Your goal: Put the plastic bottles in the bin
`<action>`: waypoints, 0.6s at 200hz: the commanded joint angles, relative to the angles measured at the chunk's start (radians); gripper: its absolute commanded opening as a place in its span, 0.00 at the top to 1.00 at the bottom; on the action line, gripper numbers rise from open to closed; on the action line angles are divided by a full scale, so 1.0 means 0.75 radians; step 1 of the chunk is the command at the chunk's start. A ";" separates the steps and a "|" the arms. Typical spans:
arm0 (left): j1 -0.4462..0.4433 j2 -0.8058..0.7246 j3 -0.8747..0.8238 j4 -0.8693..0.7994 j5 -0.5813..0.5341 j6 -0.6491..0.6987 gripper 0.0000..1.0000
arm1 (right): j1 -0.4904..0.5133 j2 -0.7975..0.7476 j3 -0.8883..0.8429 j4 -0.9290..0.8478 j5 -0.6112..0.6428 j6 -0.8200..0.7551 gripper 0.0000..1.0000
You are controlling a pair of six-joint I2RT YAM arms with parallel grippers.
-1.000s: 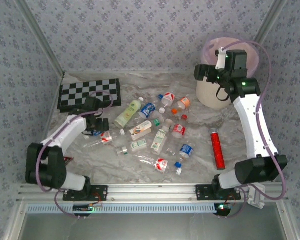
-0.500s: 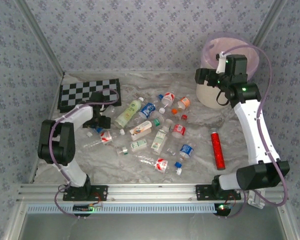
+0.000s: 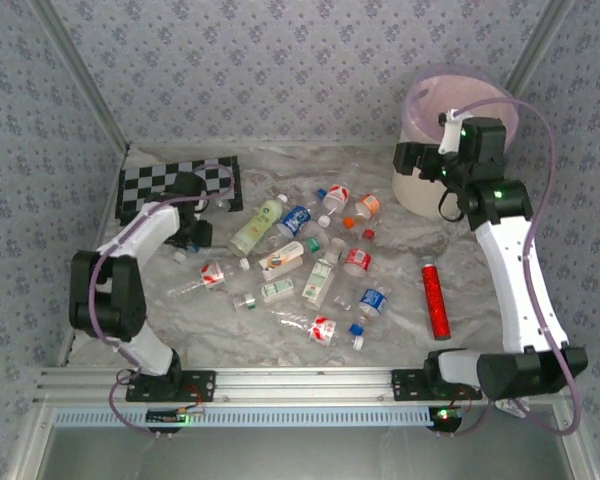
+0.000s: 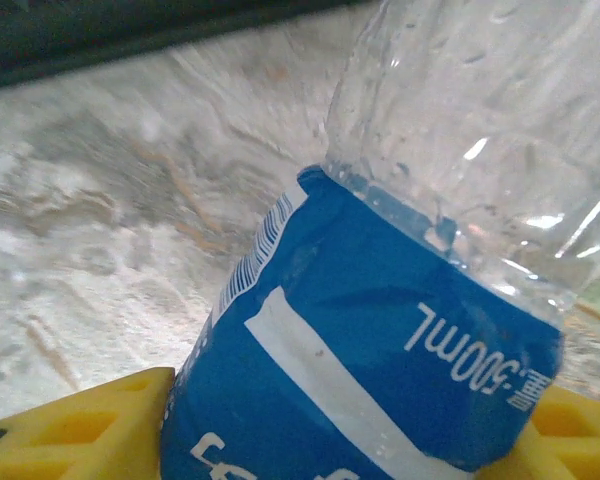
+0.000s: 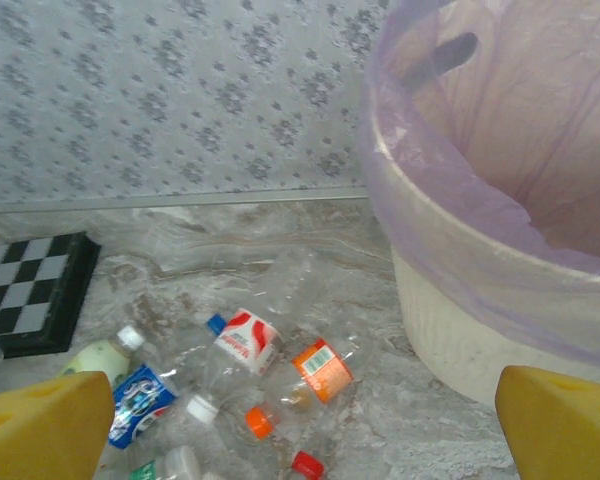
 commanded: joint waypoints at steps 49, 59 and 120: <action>-0.349 -0.417 -0.259 0.543 0.538 -0.433 0.44 | 0.181 0.022 -0.416 0.731 -0.698 0.482 0.01; -0.433 -0.419 -0.292 0.644 0.532 -0.487 0.44 | 0.248 0.071 -0.388 0.697 -0.677 0.453 0.02; -0.698 -0.239 -0.221 0.822 0.500 -0.548 0.45 | 0.365 0.209 -0.299 0.638 -0.632 0.368 0.00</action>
